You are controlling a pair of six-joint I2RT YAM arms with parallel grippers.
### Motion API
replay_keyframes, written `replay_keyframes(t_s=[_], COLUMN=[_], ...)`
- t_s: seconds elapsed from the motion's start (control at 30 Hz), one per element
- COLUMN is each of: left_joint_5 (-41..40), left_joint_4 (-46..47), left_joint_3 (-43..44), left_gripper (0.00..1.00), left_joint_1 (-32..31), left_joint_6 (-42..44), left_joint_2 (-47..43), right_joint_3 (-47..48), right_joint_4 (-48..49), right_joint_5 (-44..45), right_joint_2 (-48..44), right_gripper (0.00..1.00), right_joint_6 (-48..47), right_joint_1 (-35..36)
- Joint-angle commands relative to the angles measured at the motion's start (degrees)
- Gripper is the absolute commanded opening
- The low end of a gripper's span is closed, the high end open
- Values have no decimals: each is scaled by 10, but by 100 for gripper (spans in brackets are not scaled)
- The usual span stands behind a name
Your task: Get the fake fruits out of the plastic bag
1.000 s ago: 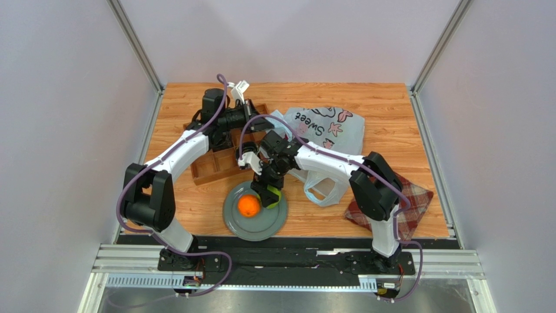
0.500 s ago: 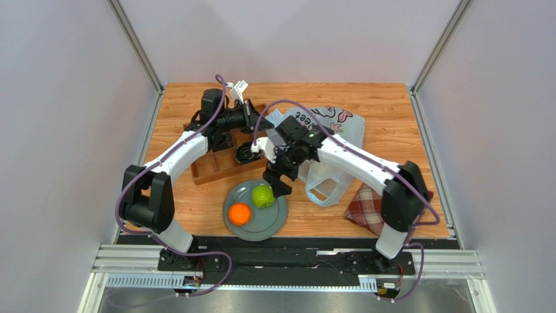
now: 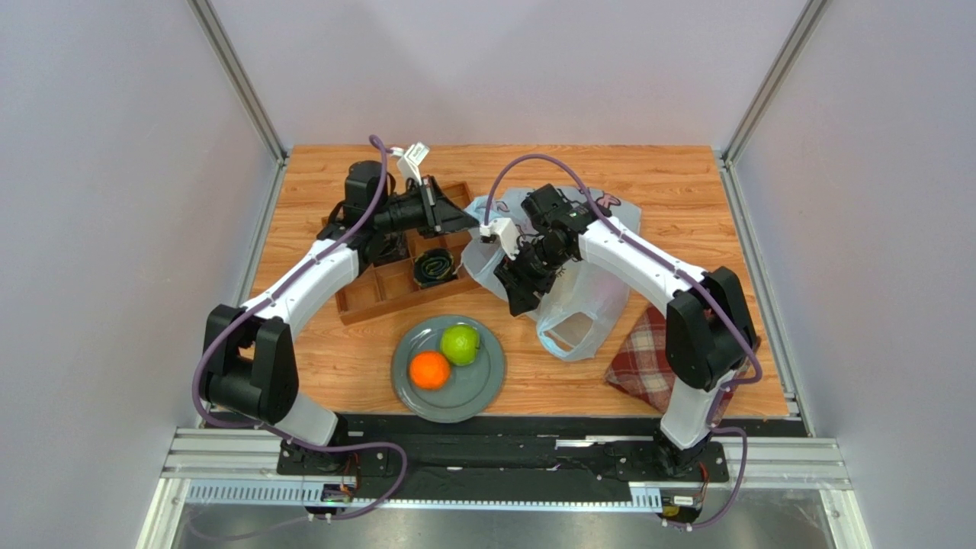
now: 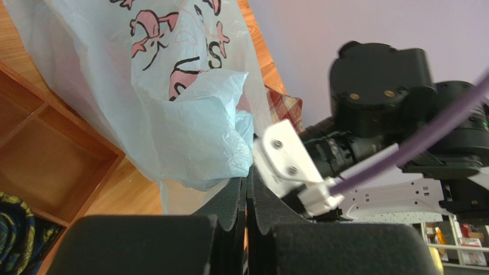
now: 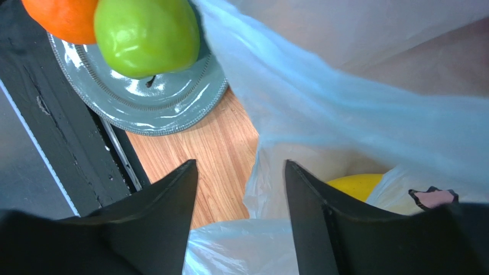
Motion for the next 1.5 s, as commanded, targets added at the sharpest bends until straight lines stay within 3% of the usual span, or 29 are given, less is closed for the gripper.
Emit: replay_keyframes(t_s=[0.0,0.1,0.13,0.2,0.47,0.7,1.03,1.07,1.2,1.3,1.47], left_joint_5=[4,5,4,4,10,18,16,16,20,23,20], left_joint_4=[24,20,19,16,10,13,29,31,40,38,35], left_joint_3=[-14,-24,-27,-30,-25,-21,-33,-33,-29,-21,-18], left_gripper=[0,0,0,0,0,0,0,0,0,0,0], left_joint_1=[0,0,0,0,0,0,-1,-1,-3,-7,-9], left_joint_6=[-3,3,5,5,10,11,2,1,-11,-11,-9], left_joint_2=[-38,-45,-47,-50,-47,-54,-55,-53,-45,-40,-40], right_joint_3=[25,34,33,30,-2,-70,-83,-90,-122,-127,-98], right_joint_4=[21,21,20,21,6,68,105,107,118,130,129], right_joint_5=[-32,-43,-44,-47,-73,77,229,237,258,265,340], right_joint_2=[26,38,39,41,-3,1,-27,-29,-38,-35,-36], right_gripper=[55,46,37,33,48,39,38,39,63,75,75], right_joint_6=[21,28,28,26,47,54,80,82,89,94,91], right_joint_1=[-27,-39,-43,-44,-56,-56,-95,-99,-107,-107,-107])
